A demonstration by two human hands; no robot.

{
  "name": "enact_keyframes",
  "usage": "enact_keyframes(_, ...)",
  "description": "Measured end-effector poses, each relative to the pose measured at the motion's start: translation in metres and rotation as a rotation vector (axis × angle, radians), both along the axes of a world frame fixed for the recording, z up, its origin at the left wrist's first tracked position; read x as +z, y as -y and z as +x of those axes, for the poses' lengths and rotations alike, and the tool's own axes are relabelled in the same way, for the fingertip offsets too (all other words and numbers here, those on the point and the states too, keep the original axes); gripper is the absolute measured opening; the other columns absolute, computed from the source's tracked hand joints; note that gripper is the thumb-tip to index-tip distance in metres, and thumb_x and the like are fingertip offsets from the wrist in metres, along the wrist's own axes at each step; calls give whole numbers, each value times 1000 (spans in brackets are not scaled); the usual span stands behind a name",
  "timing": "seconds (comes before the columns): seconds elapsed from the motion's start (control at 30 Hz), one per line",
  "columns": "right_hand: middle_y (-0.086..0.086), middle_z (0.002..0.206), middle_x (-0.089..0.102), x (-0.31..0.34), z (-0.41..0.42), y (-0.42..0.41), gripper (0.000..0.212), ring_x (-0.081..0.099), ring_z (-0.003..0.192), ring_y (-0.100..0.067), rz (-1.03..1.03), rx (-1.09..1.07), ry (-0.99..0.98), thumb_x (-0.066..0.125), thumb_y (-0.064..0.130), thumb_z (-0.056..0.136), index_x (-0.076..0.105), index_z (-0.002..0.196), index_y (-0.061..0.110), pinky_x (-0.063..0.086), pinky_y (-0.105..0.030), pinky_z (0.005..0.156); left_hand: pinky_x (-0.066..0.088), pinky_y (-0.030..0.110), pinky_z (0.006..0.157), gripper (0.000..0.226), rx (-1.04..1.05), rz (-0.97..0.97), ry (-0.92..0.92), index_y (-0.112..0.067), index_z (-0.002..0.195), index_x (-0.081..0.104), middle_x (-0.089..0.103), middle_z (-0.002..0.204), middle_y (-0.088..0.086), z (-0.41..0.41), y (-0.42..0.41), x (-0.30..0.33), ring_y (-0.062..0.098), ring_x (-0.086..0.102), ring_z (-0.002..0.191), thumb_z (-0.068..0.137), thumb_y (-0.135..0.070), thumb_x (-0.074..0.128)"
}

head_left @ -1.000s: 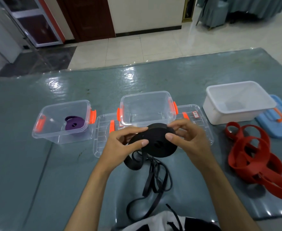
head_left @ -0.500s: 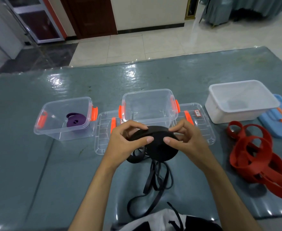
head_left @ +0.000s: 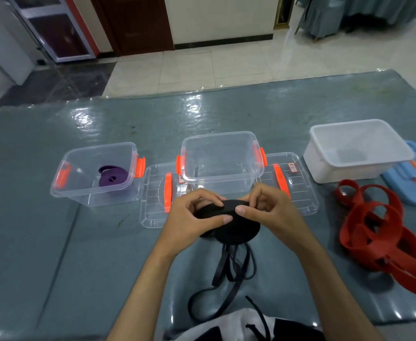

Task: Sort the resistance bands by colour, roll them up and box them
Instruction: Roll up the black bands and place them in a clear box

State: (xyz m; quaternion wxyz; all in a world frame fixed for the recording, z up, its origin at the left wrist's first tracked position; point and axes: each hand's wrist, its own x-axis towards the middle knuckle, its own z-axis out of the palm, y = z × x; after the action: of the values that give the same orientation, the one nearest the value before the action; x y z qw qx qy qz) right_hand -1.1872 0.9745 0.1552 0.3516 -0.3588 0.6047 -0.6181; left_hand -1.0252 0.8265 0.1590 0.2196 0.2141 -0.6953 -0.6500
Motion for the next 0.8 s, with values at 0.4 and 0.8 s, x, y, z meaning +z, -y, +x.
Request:
enact_keyframes(0.4, -6, 100, 78, -3, -2, -7, 24, 78, 91, -25, 82, 143, -42, 85, 9, 82, 74, 104, 13, 60, -29, 75, 61, 38, 92, 24, 39, 42, 13, -7, 93, 73, 76, 112, 7, 5, -11, -10, 28, 75, 106, 77, 0, 89)
enact_keyframes(0.8, -6, 98, 80, -14, 6, -5, 22, 77, 93, -25, -41, -223, 98, 83, 1, 81, 80, 96, 17, 61, -32, 77, 60, 32, 83, 36, 132, 55, 3, -15, 108, 63, 72, 111, 2, 1, -12, -9, 21, 74, 94, 82, -2, 85)
